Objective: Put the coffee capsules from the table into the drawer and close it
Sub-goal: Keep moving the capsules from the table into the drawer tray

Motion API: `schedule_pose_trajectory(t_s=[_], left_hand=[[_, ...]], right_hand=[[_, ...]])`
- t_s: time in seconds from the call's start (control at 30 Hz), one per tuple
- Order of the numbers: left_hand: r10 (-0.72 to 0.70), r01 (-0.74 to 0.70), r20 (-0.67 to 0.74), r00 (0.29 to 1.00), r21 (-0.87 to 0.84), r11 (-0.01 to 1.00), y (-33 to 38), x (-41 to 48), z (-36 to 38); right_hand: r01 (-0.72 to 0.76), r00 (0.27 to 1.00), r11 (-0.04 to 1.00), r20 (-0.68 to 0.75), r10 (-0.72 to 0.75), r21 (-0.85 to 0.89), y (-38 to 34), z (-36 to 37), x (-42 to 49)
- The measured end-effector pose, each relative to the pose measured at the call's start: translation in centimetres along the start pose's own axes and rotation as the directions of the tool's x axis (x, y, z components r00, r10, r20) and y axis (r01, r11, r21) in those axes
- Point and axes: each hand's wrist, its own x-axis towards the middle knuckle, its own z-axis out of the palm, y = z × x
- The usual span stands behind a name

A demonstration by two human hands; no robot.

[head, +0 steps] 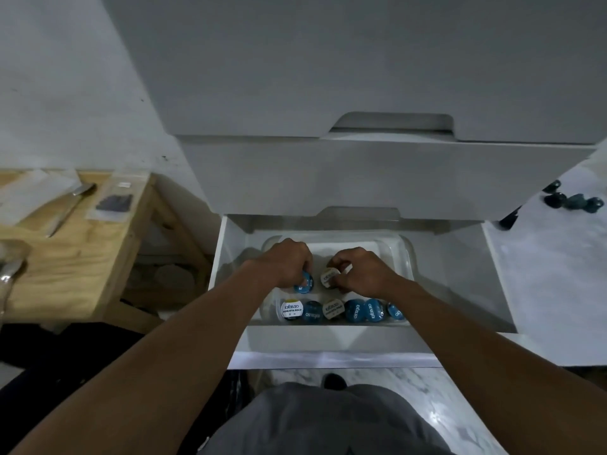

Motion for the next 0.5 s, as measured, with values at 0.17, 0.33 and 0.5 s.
schedule_pose_trajectory(t_s=[0.17,0.33,0.5], left_hand=[[-0.039,0.039,-0.002,0.999,0.003,0.999,0.4,-0.8,0.2],[-0.035,0.036,-0.015,0.999,0.099,0.994,0.6,-1.3,0.1],[-0.006,0.014,-0.046,0.999,0.167,0.986,0.6,-1.8,-0.1]], right_hand=[[0.036,0.999,0.998,0.042,-0.034,-0.05,-0.2,0.8,0.3],[0.064,0.994,0.991,0.096,-0.053,-0.118,-0.5,1.2,0.6],[0.065,0.991,0.986,0.124,-0.046,-0.152,-0.9,1.5,0.8]])
